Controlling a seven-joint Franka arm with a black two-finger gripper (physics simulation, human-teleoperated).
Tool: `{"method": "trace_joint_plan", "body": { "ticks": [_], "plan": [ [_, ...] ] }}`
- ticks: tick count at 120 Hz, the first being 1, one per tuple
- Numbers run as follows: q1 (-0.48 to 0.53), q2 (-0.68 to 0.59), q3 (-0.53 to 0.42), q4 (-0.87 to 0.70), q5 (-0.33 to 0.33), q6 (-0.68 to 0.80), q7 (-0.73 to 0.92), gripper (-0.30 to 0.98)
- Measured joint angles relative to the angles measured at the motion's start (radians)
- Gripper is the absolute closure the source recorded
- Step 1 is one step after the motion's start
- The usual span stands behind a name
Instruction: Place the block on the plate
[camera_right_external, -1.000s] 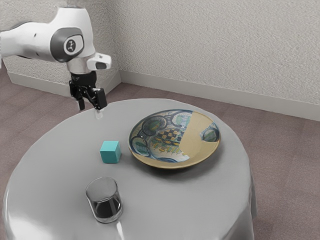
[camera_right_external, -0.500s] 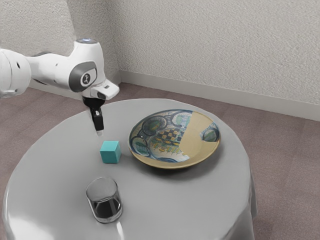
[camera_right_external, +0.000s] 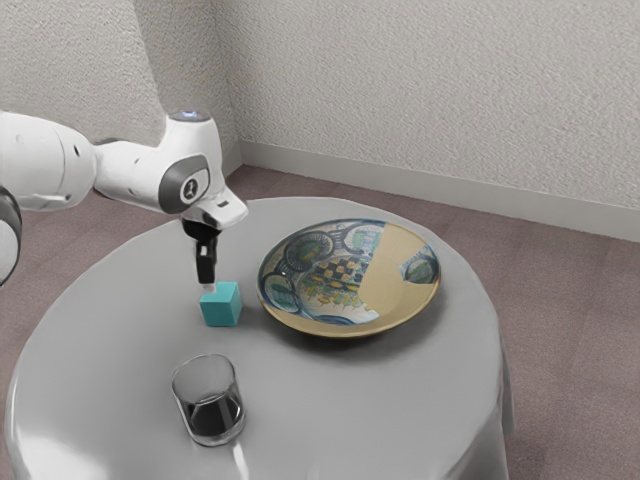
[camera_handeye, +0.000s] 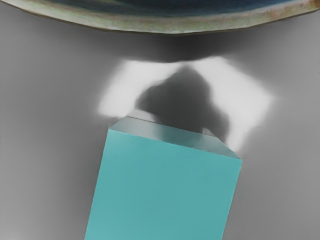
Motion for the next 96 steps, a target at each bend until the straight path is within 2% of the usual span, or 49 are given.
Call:
{"method": "trace_joint_plan", "body": {
  "ticks": [84, 88, 96],
  "plan": [
    [0.008, 0.126, 0.0, -0.005, -0.013, 0.103, 0.119, 0.0],
    [0.008, 0.128, 0.0, -0.005, -0.013, 0.107, 0.122, 0.04],
    [0.008, 0.128, 0.0, -0.004, -0.013, 0.113, 0.125, 0.21]
  ]
}}
